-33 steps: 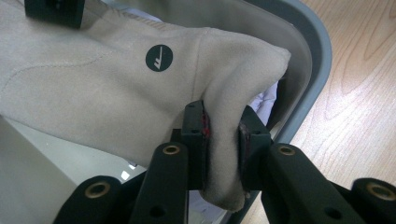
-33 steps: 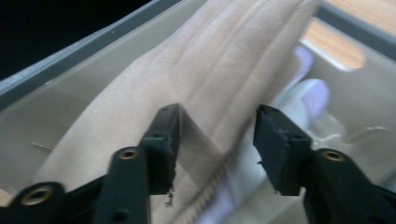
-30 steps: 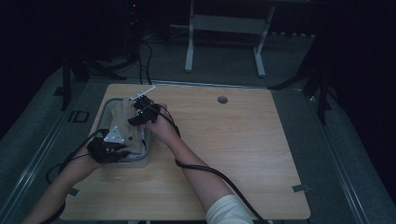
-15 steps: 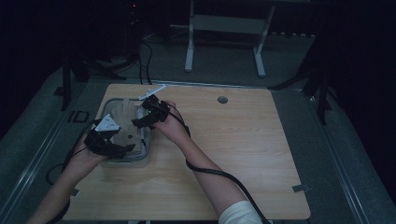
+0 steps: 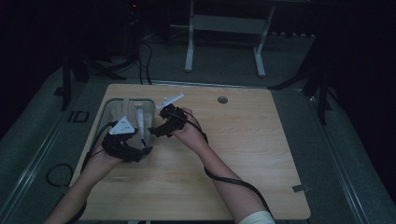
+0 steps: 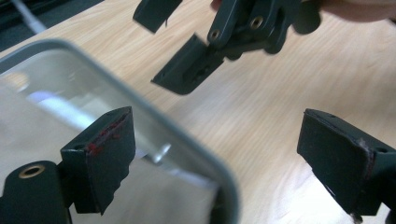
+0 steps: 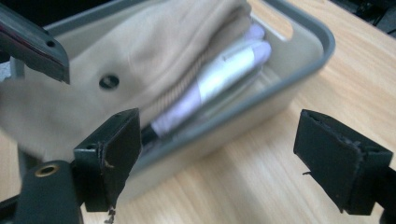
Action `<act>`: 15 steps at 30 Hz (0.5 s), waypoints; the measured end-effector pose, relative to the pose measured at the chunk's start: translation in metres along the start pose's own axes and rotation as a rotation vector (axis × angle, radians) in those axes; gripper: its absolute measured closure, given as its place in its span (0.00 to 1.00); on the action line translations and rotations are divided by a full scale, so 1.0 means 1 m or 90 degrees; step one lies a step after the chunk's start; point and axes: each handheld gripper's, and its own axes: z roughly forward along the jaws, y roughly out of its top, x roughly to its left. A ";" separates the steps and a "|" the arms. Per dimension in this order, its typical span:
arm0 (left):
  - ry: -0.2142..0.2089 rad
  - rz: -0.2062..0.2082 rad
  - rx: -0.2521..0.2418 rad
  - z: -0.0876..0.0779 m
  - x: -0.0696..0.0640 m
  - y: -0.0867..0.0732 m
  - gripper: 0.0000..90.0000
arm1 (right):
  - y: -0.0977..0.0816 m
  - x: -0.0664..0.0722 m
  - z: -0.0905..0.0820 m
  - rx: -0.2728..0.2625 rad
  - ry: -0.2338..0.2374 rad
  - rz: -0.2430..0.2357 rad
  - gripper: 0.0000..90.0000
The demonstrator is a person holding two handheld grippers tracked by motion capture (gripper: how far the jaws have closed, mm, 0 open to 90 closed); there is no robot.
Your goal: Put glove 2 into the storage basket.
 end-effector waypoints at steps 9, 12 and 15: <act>-0.054 0.030 -0.007 0.026 -0.031 0.010 0.13 | -0.039 -0.005 -0.034 -0.006 0.003 -0.012 0.15; -0.074 0.030 -0.015 0.033 -0.039 0.011 0.13 | -0.047 -0.005 -0.040 -0.010 0.003 -0.013 0.15; -0.091 0.035 -0.019 0.041 -0.048 0.011 0.13 | -0.059 -0.006 -0.048 -0.014 0.005 -0.012 0.15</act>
